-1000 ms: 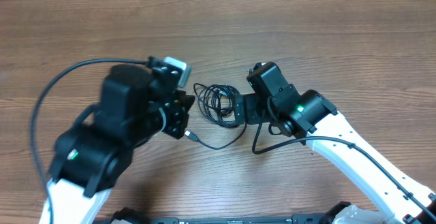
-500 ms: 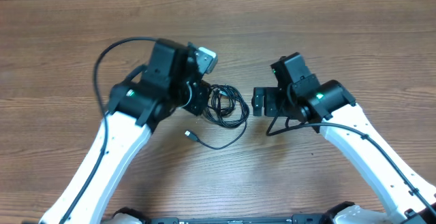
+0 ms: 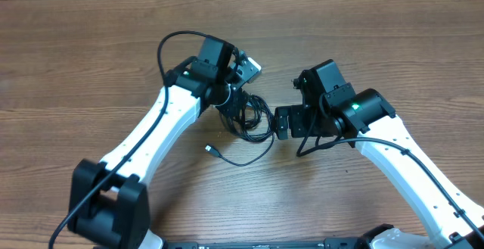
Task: Untangle cables
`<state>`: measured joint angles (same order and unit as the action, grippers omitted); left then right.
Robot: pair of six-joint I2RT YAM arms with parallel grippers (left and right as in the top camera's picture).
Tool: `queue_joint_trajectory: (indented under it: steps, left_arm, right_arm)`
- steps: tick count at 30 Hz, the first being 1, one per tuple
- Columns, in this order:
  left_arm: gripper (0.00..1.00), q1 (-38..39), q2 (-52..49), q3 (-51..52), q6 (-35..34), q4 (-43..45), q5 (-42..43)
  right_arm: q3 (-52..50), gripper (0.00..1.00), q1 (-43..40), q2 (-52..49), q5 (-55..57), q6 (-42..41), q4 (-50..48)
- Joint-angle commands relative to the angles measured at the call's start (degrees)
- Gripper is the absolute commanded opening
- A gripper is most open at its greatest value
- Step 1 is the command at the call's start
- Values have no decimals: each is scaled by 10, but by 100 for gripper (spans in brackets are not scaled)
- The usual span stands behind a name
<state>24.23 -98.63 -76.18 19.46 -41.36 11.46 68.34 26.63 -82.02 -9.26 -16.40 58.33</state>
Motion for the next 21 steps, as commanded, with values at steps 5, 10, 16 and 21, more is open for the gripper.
queue_joint_trajectory:
  steps: [5, 10, 16, 21]
  left_arm:
    - [52, -3, -61, 1, 118, 17, -16]
    - [52, -3, -98, 1, 149, 49, -31]
    - [52, -7, -150, 1, 159, 115, -47]
    - [12, -10, -186, 1, 163, 152, -44]
  right_arm:
    - [3, 99, -1, 3, -14, 19, 3]
    - [3, 99, -1, 3, -14, 22, 10]
    - [3, 99, -1, 3, -14, 35, 28]
    - [3, 99, -1, 3, -14, 48, 38]
